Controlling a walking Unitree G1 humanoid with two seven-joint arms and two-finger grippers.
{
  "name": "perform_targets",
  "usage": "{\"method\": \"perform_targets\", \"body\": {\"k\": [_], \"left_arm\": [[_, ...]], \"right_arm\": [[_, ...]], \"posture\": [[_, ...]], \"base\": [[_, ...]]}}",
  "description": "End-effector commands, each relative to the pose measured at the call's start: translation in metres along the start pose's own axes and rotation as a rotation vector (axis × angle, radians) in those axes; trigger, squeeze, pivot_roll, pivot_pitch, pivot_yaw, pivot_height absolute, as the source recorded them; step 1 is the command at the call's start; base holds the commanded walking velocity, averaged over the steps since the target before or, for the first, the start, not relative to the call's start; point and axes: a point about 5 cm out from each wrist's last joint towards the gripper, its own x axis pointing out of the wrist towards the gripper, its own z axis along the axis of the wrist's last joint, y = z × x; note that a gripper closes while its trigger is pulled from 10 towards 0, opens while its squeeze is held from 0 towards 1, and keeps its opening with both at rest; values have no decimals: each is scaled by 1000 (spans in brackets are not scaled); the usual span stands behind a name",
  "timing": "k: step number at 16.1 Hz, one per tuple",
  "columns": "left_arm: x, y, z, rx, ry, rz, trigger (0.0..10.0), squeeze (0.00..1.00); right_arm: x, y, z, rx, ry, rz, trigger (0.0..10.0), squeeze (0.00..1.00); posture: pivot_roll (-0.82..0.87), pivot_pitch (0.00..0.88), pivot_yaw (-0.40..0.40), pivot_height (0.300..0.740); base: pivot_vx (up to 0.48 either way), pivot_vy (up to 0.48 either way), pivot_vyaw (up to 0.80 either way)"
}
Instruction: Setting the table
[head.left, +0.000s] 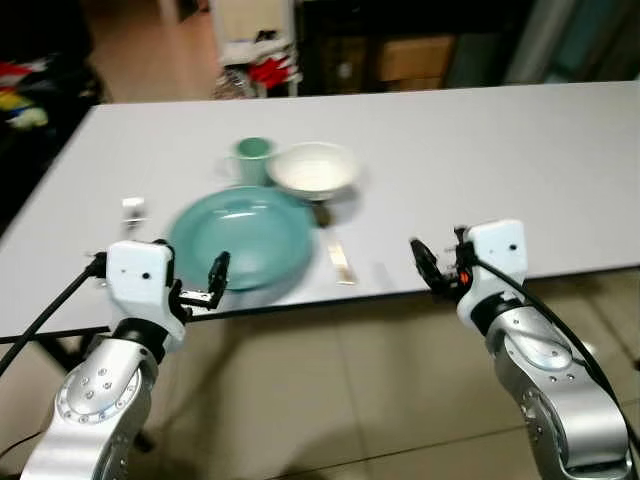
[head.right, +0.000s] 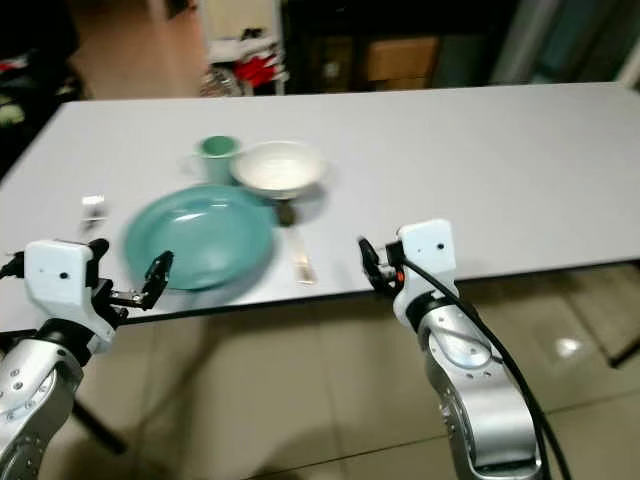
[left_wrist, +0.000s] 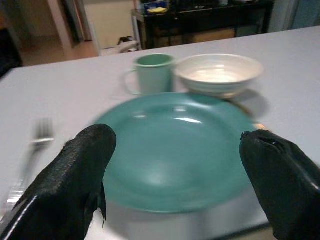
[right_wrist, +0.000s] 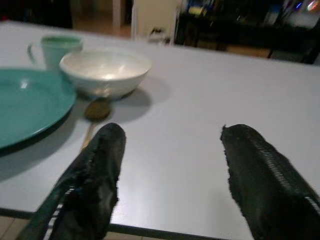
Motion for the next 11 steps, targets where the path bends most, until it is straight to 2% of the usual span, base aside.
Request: {"method": "perform_targets", "body": {"k": [1, 2, 3, 6, 7, 8, 9, 11], "left_arm": [[-3, -2, 4, 10, -20, 1, 10000, 0], [-4, -3, 4, 15, -22, 9, 10000, 0], [-4, -3, 4, 12, -23, 13, 10000, 0], [-4, -1, 2, 7, -28, 40, 10000, 0], [-3, -1, 4, 4, -34, 35, 10000, 0], [-3, -3, 4, -42, -26, 20, 10000, 0], [-6, -4, 2, -91, -18, 13, 10000, 1000], [-5, -4, -1, -89, -9, 11, 10000, 1000]], "right_arm": [[-3, -2, -1, 26, -11, 1, 10000, 1000], [-6, -1, -4, 91, -6, 5, 10000, 1000], [-7, -1, -6, 109, -5, 2, 10000, 1000], [-7, -1, -11, 88, 2, 37, 10000, 1000], [-7, 0, -11, 105, 2, 63, 10000, 1000], [-8, 2, -9, 99, -10, 84, 10000, 1000], [-8, 4, -8, 91, -19, 103, 10000, 1000], [-8, 5, -9, 86, -20, 110, 10000, 1000]], "posture": [[60, 0, 15, 740], [63, 0, 13, 740], [63, 0, 12, 740], [68, 0, 9, 740], [69, 0, 12, 740], [71, 0, 17, 740], [65, 0, 22, 740], [59, 0, 24, 740]], "base": [[0, -480, 0], [0, -480, 0], [0, -480, 0], [0, -480, 0], [0, -435, 463], [0, 0, 800], [0, 0, 800], [0, 0, 800]]}}
